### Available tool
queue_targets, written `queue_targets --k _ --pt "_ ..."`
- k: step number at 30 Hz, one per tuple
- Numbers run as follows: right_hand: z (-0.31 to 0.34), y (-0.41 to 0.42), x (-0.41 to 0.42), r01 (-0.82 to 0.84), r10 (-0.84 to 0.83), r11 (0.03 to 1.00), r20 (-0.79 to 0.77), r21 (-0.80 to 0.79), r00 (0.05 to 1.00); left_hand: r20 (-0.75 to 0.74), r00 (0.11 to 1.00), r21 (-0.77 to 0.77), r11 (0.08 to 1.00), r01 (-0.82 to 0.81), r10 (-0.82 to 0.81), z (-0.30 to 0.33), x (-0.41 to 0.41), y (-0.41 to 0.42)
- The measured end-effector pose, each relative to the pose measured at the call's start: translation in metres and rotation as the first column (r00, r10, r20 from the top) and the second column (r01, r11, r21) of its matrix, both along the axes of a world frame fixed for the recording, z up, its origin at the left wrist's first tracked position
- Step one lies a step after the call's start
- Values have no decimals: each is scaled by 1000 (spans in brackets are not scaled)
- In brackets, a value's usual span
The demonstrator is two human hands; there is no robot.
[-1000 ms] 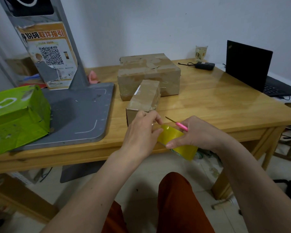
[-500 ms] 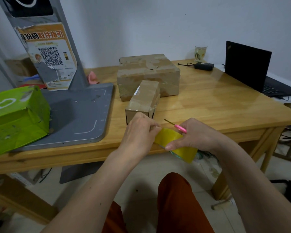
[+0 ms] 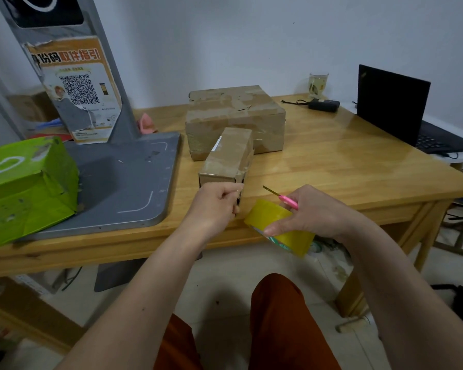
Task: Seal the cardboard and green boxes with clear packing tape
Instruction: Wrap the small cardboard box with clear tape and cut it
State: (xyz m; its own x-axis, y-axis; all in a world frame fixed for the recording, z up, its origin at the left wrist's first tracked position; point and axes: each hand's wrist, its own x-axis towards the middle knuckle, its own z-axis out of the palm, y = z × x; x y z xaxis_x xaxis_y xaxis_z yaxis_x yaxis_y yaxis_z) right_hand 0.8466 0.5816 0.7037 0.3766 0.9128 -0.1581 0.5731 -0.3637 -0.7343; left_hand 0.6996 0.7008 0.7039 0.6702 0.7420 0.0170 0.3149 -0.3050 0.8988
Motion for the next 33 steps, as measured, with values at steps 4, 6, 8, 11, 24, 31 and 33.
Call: queue_targets --k 4,6,8,11,24,31,33 --pt "3 -2 -1 4 -4 1000 -14 14 1000 30 999 -26 999 -24 25 0 -2 2" --pt "4 -2 -1 13 -12 1000 -9 15 1000 24 999 1 999 -49 49 0 -3 3" --pt "4 -2 -1 15 -15 1000 2 8 1000 12 999 42 998 -37 36 0 -3 1" --pt "4 -2 -1 13 -13 1000 -2 14 1000 -102 994 136 989 63 -49 2 -2 -3" --pt "12 -11 -1 22 -22 1000 40 11 999 -181 983 517 849 108 -15 4 8 -10" --pt "17 -8 2 125 -132 991 154 54 979 -79 986 305 938 167 -150 9 10 -16" --pt "14 -2 2 154 -166 984 147 89 975 -3 981 172 966 193 -195 10 8 -15"
